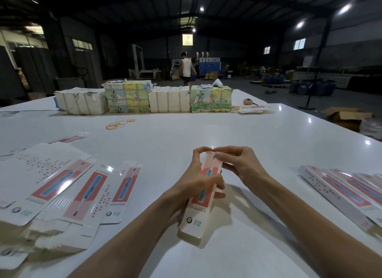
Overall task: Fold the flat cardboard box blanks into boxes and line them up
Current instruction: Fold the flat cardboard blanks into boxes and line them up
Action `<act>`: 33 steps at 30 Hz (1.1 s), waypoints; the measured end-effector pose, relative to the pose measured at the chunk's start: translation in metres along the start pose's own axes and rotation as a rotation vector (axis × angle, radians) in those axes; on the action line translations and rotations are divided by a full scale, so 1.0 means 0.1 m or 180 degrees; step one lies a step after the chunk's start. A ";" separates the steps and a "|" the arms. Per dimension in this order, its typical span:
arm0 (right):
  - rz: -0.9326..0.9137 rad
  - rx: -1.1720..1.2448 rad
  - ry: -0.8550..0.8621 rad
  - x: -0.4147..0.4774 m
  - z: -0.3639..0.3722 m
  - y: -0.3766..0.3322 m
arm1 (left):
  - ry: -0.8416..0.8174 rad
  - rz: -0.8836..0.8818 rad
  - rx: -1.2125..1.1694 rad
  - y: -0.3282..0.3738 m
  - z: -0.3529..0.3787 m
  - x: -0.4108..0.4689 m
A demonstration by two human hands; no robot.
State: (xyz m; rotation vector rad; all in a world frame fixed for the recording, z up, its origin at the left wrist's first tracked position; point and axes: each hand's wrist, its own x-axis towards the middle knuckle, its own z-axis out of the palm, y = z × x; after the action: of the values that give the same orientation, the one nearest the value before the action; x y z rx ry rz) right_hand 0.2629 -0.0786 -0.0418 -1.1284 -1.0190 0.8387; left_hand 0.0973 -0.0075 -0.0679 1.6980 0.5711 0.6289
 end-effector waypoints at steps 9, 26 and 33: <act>-0.0349 -0.0781 0.0457 -0.03 0.11 0.12 | 0.0050 0.0007 -0.0228 -0.06 0.05 0.00; -0.1033 -0.3665 -0.0393 -0.16 0.38 0.06 | 0.0997 -0.0135 -0.2616 0.17 0.05 -0.06; -0.0870 -0.4047 -0.0503 -0.36 0.29 0.05 | 0.0511 -0.0242 -0.2234 0.18 0.07 -0.13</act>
State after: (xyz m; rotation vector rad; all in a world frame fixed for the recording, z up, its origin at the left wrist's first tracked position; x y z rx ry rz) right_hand 0.2239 -0.1014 -0.0513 -1.8988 -1.8776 -0.0499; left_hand 0.0935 -0.0250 -0.0531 0.9702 0.4509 0.8008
